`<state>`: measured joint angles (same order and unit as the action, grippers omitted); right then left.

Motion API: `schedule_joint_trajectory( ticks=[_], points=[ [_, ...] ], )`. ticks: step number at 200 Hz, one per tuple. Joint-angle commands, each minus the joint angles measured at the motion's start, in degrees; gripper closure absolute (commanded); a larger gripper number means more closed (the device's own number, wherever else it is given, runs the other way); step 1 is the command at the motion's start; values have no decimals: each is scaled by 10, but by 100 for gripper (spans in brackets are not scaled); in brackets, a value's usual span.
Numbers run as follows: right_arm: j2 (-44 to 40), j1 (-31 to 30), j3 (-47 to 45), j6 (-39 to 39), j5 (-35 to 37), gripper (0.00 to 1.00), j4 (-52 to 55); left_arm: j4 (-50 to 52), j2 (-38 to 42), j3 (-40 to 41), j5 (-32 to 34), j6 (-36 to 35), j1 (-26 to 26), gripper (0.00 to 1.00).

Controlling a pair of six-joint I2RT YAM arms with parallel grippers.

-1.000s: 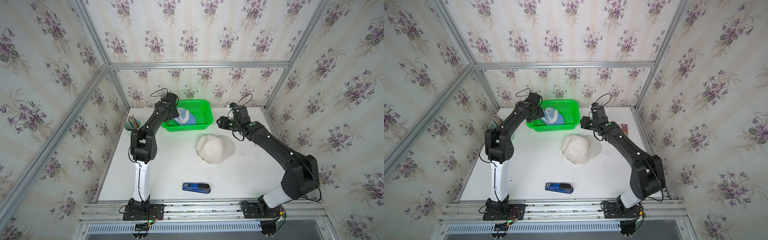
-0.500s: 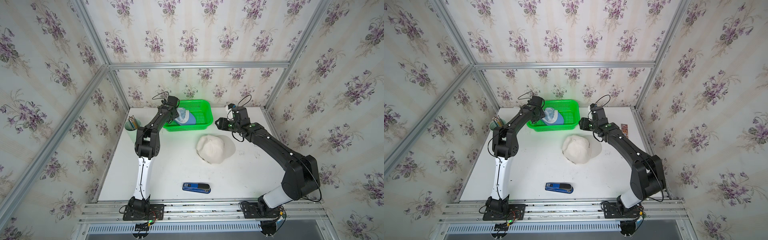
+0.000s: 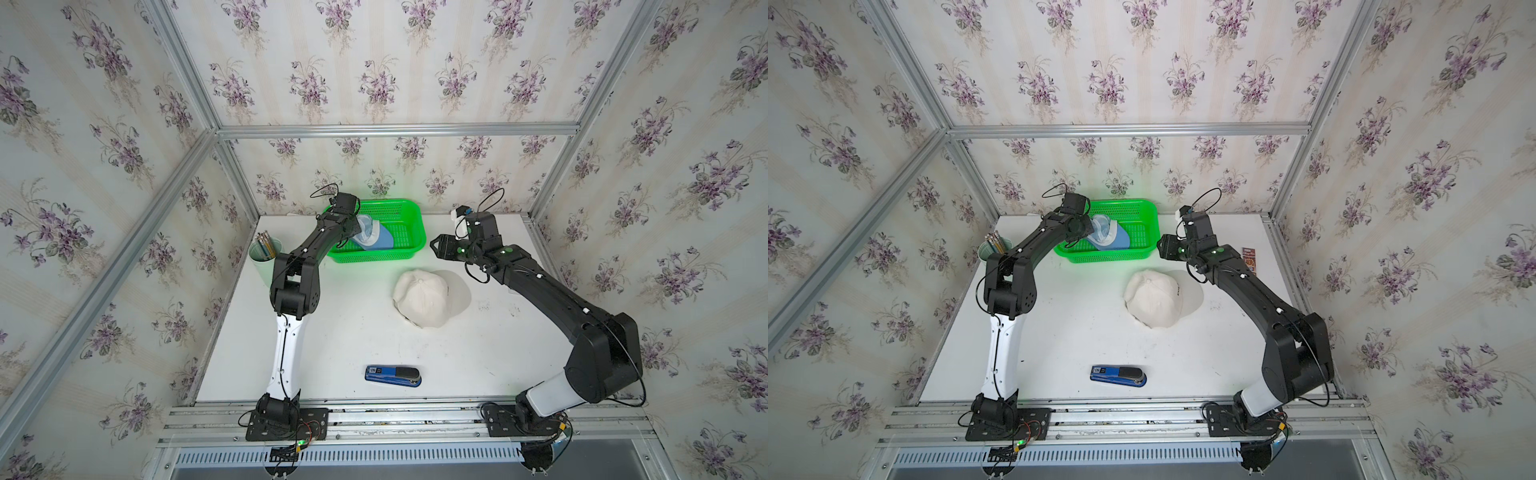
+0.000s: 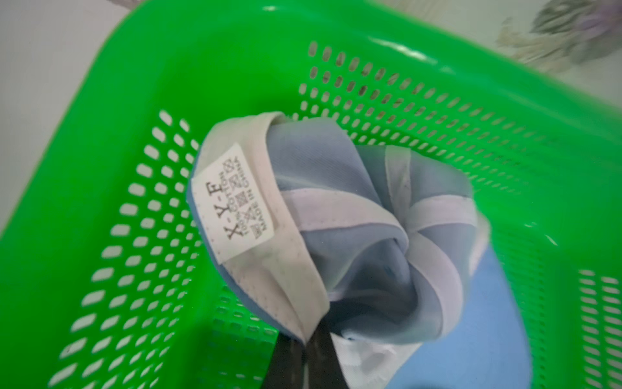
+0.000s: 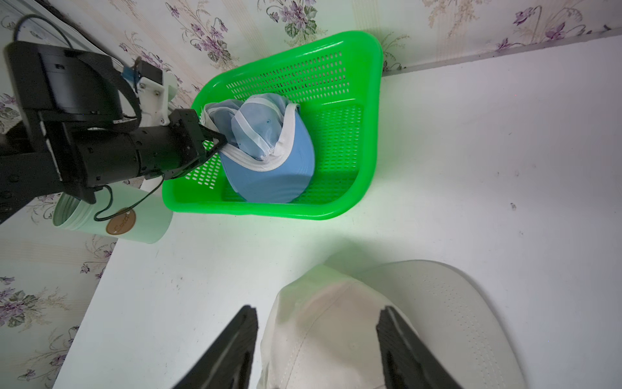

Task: Turn the baseball cap inside out
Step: Pick up the baseball cap from the basket, then turn over the baseball cap.

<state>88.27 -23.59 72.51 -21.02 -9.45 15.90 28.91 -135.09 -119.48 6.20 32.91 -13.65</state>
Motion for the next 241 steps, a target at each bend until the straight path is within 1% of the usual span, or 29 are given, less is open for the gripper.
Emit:
schedule_joint_trajectory(
  ticks=[1, 15, 32, 47, 65, 82, 90, 100, 116, 145, 160, 164, 182, 199, 218, 225, 241],
  points=[
    [-8, -1, -1, 4, 4, 38, 1, -63, 48, 18, -6, -66, -18, 100],
    [-11, -1, -3, 1, 1, 38, -3, -82, 83, 40, 6, -86, -30, 100],
    [-12, -2, -4, 3, -2, 38, -4, -95, 123, 60, 5, -100, -40, 100],
    [-16, -2, 0, 8, 11, 38, 3, -116, 163, 84, -3, -119, -51, 100],
    [-22, -1, 7, 12, 21, 37, 5, -128, 220, 105, -32, -144, -62, 100],
    [-28, 0, 5, 4, 4, 34, -12, -110, 275, 111, -61, -170, -75, 100],
    [-30, 2, 1, -3, -15, 31, -27, -92, 303, 118, -74, -177, -80, 100],
    [-35, 8, -14, -15, -56, 30, -61, -82, 343, 142, -84, -170, -83, 100],
    [-42, 22, -61, -57, -133, 24, -150, -105, 414, 220, -84, -144, -84, 100],
    [-48, 25, -124, -129, -214, 24, -270, -149, 513, 349, -104, -85, -84, 100],
    [-67, 20, -165, -171, -245, 23, -341, -157, 536, 387, -104, -72, -87, 100],
    [-72, 18, -175, -179, -251, 23, -355, -158, 557, 395, -105, -70, -87, 100],
    [-85, -4, -199, -196, -260, 22, -387, -157, 576, 417, -109, -60, -88, 100],
    [-76, -28, -194, -181, -235, 22, -371, -159, 585, 430, -121, -49, -89, 100],
    [-53, -33, -205, -199, -243, 21, -414, -165, 590, 442, -130, -31, -92, 100],
    [-45, -36, -207, -203, -243, 20, -428, -166, 591, 446, -133, -25, -94, 100],
    [-30, -43, -199, -197, -228, 19, -431, -174, 593, 456, -147, -9, -94, 100]
  ],
)
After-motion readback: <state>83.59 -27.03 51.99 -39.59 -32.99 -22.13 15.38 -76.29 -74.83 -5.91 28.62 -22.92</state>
